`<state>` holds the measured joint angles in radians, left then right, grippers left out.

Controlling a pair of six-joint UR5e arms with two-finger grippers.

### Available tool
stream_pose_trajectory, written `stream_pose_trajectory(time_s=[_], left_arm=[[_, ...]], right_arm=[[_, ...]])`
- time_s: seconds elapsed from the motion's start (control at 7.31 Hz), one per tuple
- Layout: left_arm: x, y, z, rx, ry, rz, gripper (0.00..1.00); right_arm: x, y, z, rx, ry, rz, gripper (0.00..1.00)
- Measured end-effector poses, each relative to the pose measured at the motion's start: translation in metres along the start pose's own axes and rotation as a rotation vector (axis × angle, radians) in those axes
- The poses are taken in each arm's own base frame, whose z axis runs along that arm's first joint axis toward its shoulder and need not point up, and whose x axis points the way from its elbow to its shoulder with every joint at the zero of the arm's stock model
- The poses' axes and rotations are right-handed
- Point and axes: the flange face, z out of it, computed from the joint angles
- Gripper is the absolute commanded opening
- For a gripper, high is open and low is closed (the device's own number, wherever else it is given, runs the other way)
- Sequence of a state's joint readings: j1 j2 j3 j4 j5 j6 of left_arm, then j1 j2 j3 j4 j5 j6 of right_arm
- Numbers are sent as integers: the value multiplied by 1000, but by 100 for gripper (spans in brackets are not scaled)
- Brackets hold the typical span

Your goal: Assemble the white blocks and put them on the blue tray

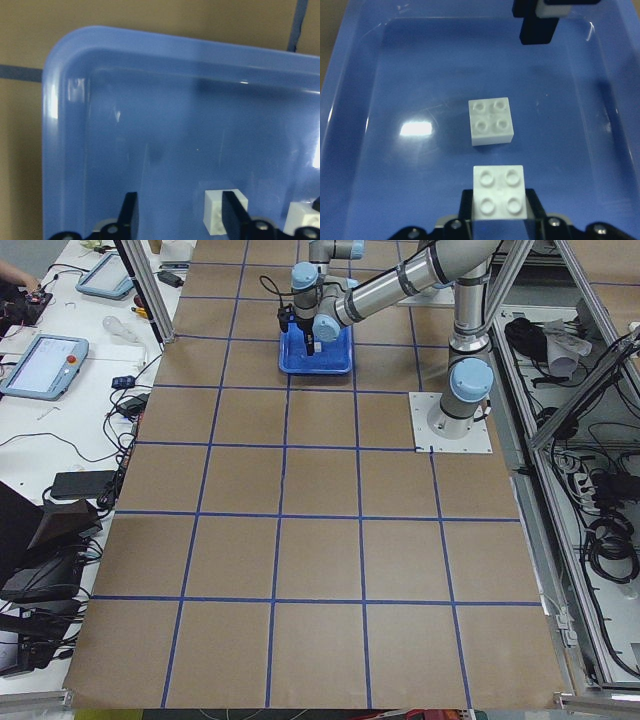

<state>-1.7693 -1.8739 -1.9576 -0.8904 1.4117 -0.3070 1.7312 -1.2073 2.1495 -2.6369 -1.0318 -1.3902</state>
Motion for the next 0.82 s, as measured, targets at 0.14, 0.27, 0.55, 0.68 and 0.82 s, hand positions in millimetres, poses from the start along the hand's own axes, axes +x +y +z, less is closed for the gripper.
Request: stream_pose_trajectory(time_s=[0.14, 0.27, 0.55, 0.68, 0.82], left_arm=[[2, 2, 0, -2, 0, 4, 13], [4, 4, 3, -6, -2, -1, 13], [10, 8, 8, -15, -7, -19, 13], [11, 9, 9, -18, -7, -23, 13], [12, 9, 13, -25, -9, -26, 13]], right_arm=[[-1, -5, 5, -1, -4, 4, 0], [-1, -7, 9, -1, -7, 6, 0], [-1, -11, 15, 0, -9, 11, 0], [-2, -13, 16, 0, -10, 10, 0], [-3, -14, 17, -1, -11, 9, 38]])
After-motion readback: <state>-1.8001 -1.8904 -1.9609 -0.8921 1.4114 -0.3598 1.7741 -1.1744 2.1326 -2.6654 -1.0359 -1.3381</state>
